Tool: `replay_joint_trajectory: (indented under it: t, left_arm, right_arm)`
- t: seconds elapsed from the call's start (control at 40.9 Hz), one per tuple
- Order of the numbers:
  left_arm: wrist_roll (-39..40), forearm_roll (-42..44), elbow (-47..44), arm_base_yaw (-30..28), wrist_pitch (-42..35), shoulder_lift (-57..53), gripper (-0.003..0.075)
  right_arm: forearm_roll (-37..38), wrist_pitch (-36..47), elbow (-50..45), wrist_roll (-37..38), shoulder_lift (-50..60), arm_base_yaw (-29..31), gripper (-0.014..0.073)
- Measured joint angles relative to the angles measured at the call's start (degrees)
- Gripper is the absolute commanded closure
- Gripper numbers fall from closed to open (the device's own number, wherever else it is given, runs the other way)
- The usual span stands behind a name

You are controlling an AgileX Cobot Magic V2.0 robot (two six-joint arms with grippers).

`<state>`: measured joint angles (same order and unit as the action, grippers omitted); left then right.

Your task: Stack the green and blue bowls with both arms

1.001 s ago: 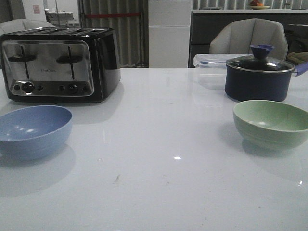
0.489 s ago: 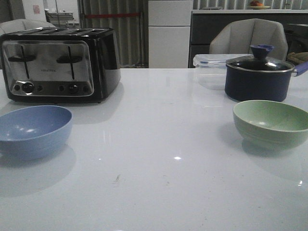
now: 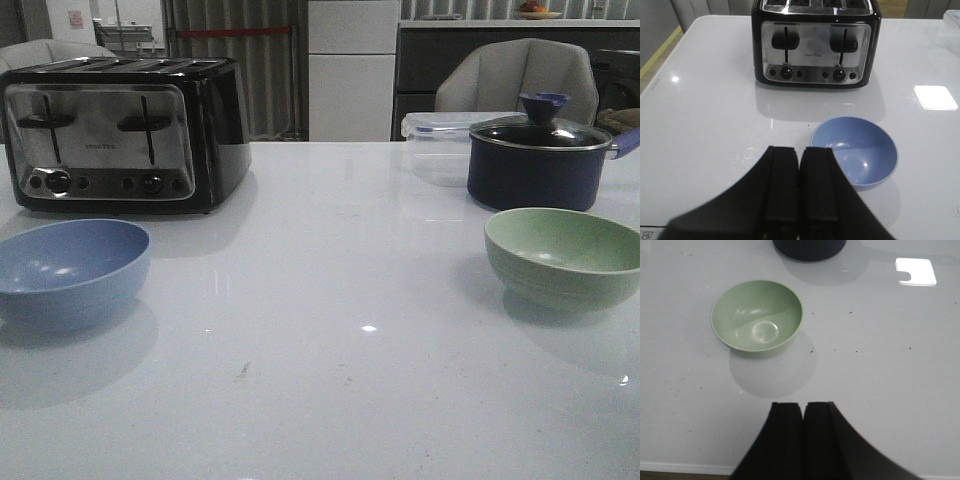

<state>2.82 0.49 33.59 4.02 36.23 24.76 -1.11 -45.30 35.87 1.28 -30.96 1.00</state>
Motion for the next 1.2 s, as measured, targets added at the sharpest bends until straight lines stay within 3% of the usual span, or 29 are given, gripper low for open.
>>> replay_joint_trajectory:
  t: [0.073,0.195,0.269,0.318,0.684,1.197]
  left_arm:
    - [0.0,-0.1,-0.4,0.0,0.1,1.0,0.0582]
    - [0.0,-0.5,-0.5,0.0,0.3,3.0,0.0393]
    - [0.0,-0.5,-0.5,0.0,0.2,4.0,0.0263]
    - [0.0,-0.5,-0.6,0.0,0.2,4.8,0.0220]
    - [0.0,-0.5,-0.7,0.0,-0.4,6.0,0.0211]
    - [0.0,-0.5,-0.7,0.0,-0.5,6.0,0.0211]
  right_arm:
    - [0.0,-0.4,0.0,0.0,-0.7,0.0,0.0474]
    - [0.0,-0.7,0.0,0.0,-1.6,0.0,0.0211]
    - [0.0,-0.7,0.0,0.0,-2.0,0.0,0.0090]
    - [0.0,-0.7,0.0,0.0,-2.2,0.0,0.0046]
    - [0.0,2.4,1.6,0.8,-13.6,0.0,0.0036]
    - [-1.4,3.1,19.3,1.6,-49.6,0.0,0.0037]
